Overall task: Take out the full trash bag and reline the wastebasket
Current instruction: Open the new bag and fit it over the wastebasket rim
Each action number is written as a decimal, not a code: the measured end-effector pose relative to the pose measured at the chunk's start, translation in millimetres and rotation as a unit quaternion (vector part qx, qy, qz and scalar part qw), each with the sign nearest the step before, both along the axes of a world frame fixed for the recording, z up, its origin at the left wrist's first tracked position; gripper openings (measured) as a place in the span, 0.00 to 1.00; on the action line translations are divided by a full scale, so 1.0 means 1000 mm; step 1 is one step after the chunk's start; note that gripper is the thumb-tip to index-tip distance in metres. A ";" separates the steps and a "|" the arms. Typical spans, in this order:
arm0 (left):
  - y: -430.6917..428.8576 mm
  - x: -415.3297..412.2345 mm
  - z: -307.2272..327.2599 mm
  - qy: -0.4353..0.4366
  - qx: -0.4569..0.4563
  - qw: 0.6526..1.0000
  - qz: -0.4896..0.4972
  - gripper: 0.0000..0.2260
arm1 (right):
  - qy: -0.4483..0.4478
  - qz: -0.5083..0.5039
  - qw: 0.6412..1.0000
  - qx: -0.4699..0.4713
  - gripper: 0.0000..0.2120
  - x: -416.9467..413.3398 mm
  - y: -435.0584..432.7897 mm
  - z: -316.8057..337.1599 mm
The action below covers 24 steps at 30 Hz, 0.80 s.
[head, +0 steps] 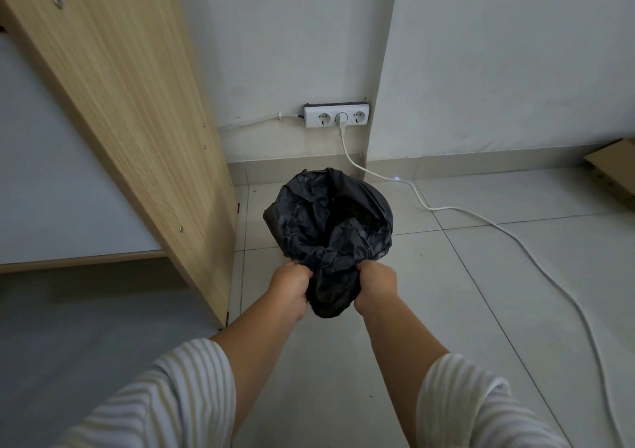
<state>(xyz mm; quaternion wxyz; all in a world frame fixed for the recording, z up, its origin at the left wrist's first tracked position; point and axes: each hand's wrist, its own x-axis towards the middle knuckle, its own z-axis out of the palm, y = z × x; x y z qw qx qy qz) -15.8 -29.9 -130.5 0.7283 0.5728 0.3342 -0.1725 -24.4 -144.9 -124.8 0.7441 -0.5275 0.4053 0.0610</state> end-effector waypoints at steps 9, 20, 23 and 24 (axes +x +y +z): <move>0.002 -0.008 0.007 0.019 -0.040 0.999 0.015 0.14 | -0.007 0.055 0.998 -0.035 0.15 -0.003 0.018 -0.003; 0.002 -0.003 0.001 0.052 -0.004 0.998 0.022 0.13 | -0.032 -0.008 0.996 0.078 0.05 -0.004 0.016 0.002; -0.002 -0.004 0.002 0.040 -0.048 0.998 0.027 0.12 | -0.058 -0.015 0.996 0.062 0.10 -0.004 0.021 0.001; -0.004 -0.006 0.004 0.033 -0.065 0.997 0.035 0.11 | -0.057 -0.012 0.997 0.050 0.11 -0.003 0.022 -0.002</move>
